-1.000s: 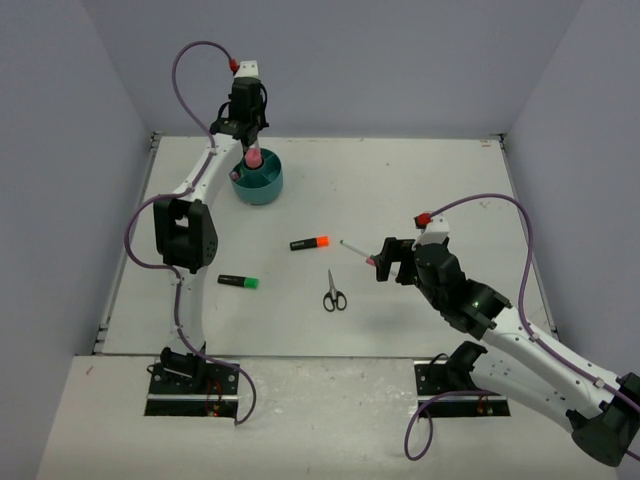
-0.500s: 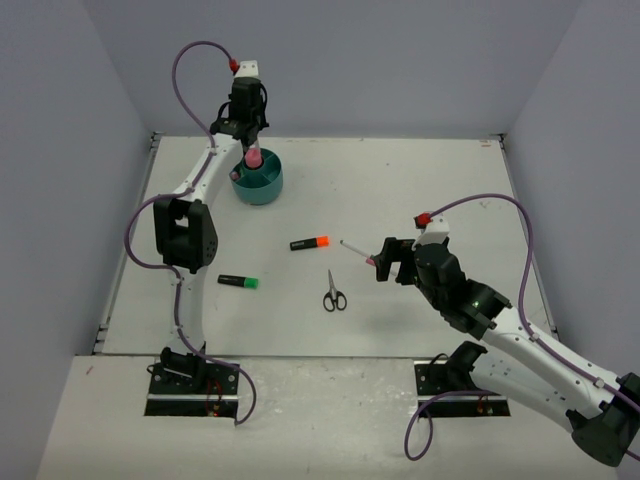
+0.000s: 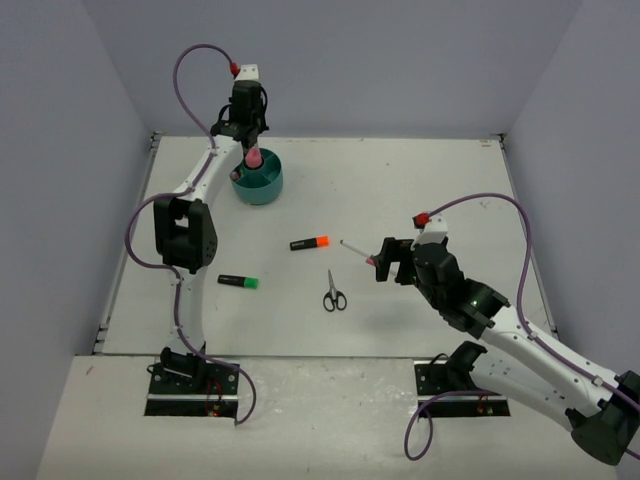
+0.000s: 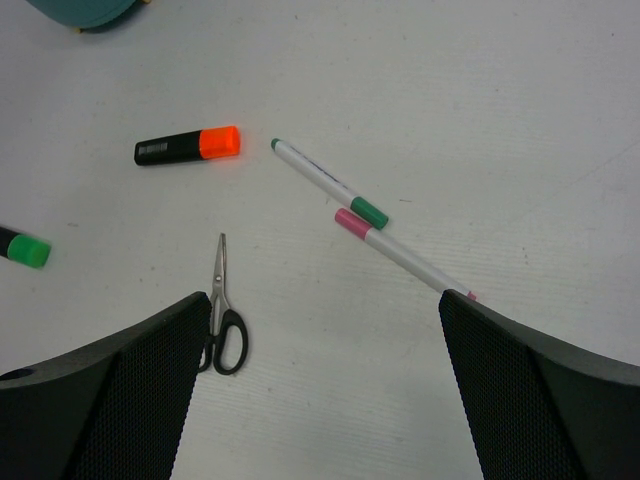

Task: Sort the stationery into containers
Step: Place the pen in the storage box.

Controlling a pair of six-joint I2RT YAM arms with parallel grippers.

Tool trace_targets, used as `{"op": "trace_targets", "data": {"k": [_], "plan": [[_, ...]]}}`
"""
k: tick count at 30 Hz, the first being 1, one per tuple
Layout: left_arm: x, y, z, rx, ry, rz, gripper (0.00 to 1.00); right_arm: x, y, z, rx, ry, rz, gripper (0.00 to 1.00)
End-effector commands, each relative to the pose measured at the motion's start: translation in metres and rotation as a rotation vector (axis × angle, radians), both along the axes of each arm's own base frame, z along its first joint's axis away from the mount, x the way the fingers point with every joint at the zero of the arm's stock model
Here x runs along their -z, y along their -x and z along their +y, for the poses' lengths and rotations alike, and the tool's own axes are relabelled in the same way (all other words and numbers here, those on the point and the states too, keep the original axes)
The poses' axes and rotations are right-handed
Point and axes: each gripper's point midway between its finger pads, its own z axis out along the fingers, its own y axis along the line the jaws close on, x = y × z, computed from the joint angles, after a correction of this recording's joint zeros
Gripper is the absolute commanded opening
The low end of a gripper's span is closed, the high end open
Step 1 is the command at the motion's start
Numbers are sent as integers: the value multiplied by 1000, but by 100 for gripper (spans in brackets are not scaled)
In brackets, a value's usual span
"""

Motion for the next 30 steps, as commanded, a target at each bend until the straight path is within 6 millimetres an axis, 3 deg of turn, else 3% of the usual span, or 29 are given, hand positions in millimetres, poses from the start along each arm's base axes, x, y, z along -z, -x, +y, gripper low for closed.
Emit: {"op": "trace_targets", "data": {"k": [1,21,30], "plan": [[-47,1,5,-12,34,-105,0,-10,-5,-1,27,-18,-19,99],[-52,3,6,-10,36,-114,0,-10,-5,0,28,-20,-19,99],[-35,3,6,-9,23,-79,0,-9,-5,0,28,-18,-18,99]]}}
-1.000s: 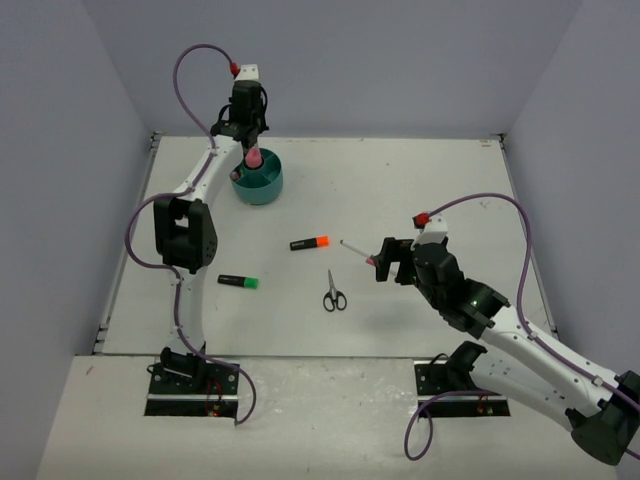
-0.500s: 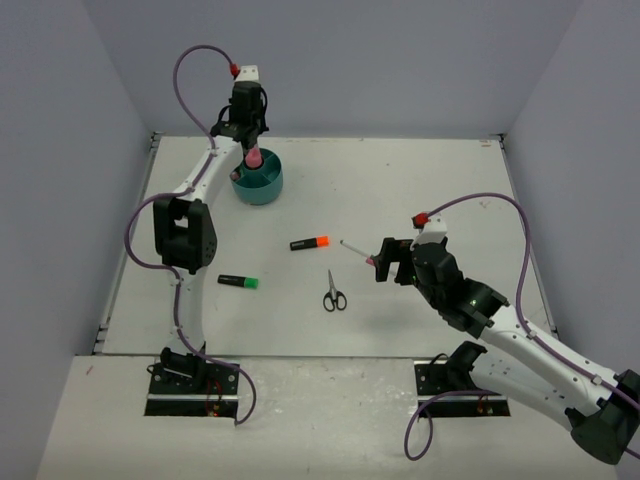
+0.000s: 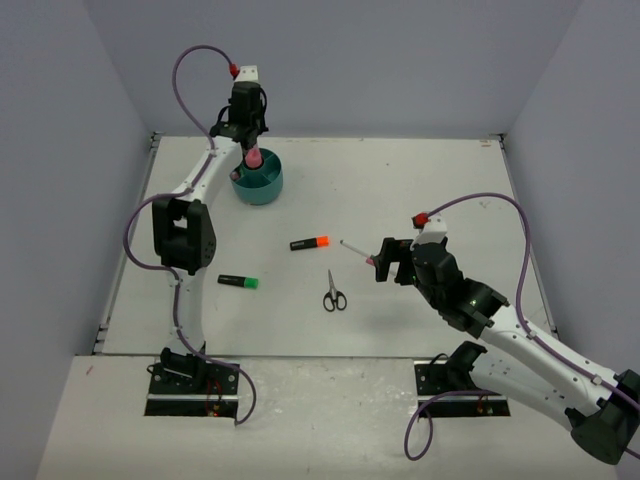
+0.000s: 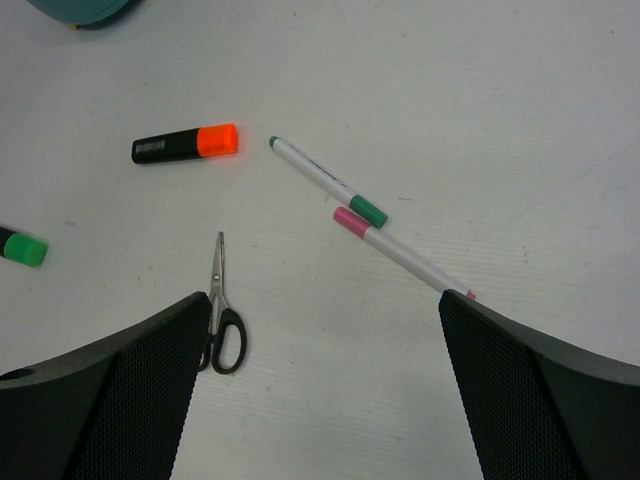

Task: Sort the stationery into containers
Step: Place the pen in the storage box.

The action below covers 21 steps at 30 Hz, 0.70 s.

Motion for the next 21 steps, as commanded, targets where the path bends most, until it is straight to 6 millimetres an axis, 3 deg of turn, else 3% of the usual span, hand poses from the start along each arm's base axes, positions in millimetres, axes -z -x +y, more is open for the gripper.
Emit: {"op": "trace_targets", "data": {"k": [1,8,21], "plan": [[-34,0,5,-9,23,-76,0,-12,-5,-1,29,-24,-25,99],[-66,6,2,9,63,-142,0,-10,-6,0,26,-19,-19,99],[-134,31,16,-31,69,-247,0,-8,-7,1,26,-11,-14,99]]}}
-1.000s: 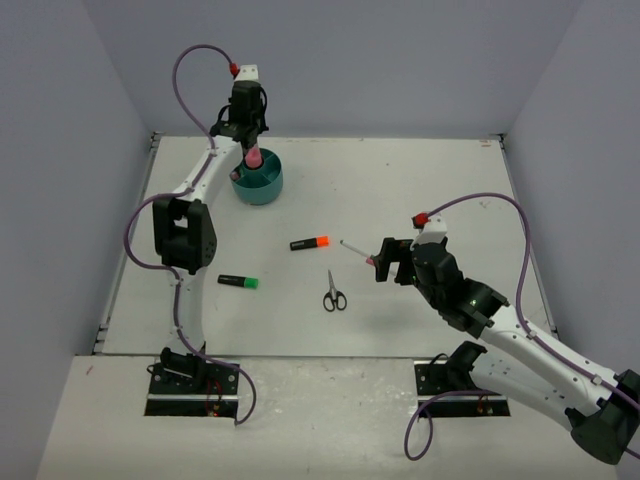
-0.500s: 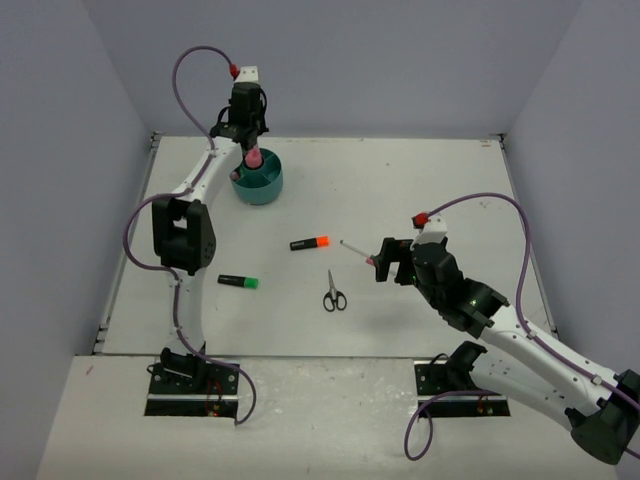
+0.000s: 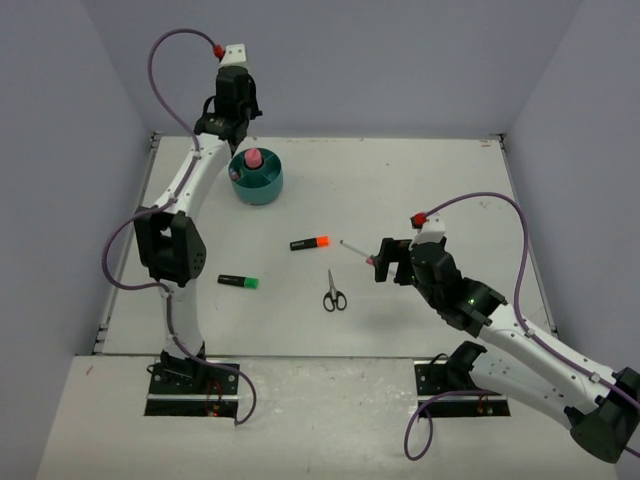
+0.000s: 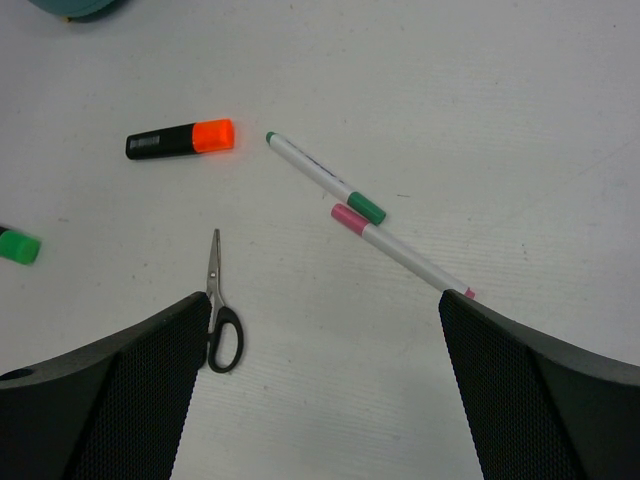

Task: Sort the stationery into containers
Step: Place the pen in the storage box.

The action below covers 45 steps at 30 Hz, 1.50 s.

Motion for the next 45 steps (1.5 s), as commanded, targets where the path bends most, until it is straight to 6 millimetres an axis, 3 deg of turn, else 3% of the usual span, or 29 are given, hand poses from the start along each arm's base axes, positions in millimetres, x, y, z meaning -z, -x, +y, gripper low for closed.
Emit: {"op": "trace_targets", "data": {"k": [1,21,45], "plan": [[-62,12,16,-47,16,-127,0,-11,-6,1,27,-18,-22,99],[-63,12,14,-38,20,-125,0,-11,-6,-1,30,-20,-23,99],[-36,0,0,14,44,-86,0,-11,-6,0,28,-19,-23,99]]}}
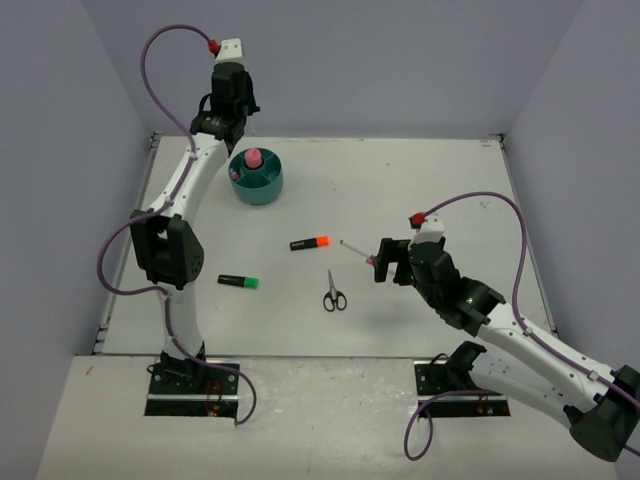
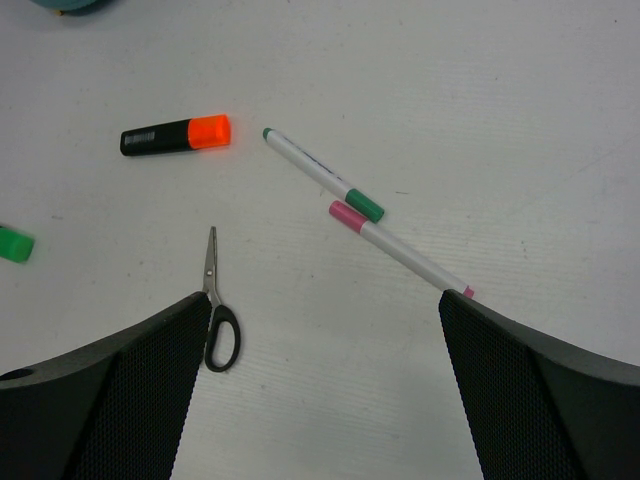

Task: Sort the stationery into containers
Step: Place the pen in the storage box.

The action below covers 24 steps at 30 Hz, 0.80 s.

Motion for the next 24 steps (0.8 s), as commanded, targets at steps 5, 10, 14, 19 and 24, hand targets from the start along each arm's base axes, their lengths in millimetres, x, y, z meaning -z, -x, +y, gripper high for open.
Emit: {"op": "trace_targets", "data": {"k": [5,10,14,19,24], "plan": [[-20,-7,-43,202,136,-40,0,-14,-6,0,27,-26,-30,99],[-20,-1,-86,411,196,-14,0,-14,-6,0,27,-25,-30,99],[-27,3,-91,439,188,-22,0,-15,-6,-1,28,-27,-32,99],[-49,22,-95,479,227,-25,0,-15,-6,0,25,-29,-33,99],[-50,64,-71,349,300,-30,0,-14,-5,0,25,-27,-30,99]]}}
